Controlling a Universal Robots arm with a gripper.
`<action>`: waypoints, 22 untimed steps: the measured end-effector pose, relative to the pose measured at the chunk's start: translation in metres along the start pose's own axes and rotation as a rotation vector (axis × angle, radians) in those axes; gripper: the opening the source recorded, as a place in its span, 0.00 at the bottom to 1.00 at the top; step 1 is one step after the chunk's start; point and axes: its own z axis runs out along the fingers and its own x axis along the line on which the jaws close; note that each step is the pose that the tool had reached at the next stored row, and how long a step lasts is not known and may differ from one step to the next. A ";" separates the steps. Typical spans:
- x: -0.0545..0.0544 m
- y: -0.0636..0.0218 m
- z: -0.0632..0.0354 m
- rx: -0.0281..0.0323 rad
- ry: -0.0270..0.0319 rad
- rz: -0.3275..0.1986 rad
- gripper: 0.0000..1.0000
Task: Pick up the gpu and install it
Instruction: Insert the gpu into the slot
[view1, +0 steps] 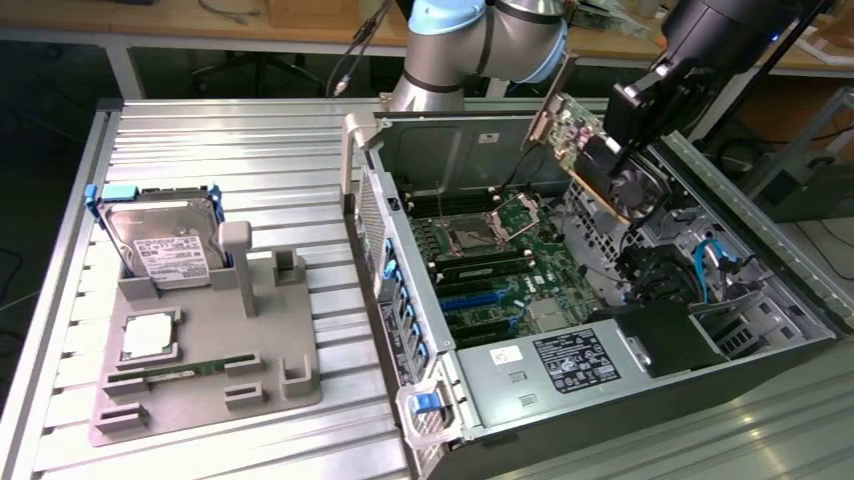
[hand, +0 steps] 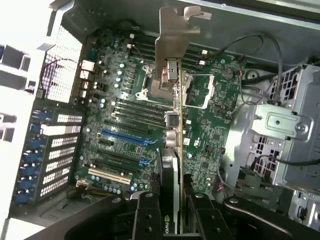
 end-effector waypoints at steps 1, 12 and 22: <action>0.000 -0.0001 0.0018 0.0019 0.0021 -0.028 0.27; -0.001 -0.0014 0.0187 0.0173 0.0197 -0.269 0.27; -0.002 -0.0024 0.0322 0.0295 0.0337 -0.459 0.27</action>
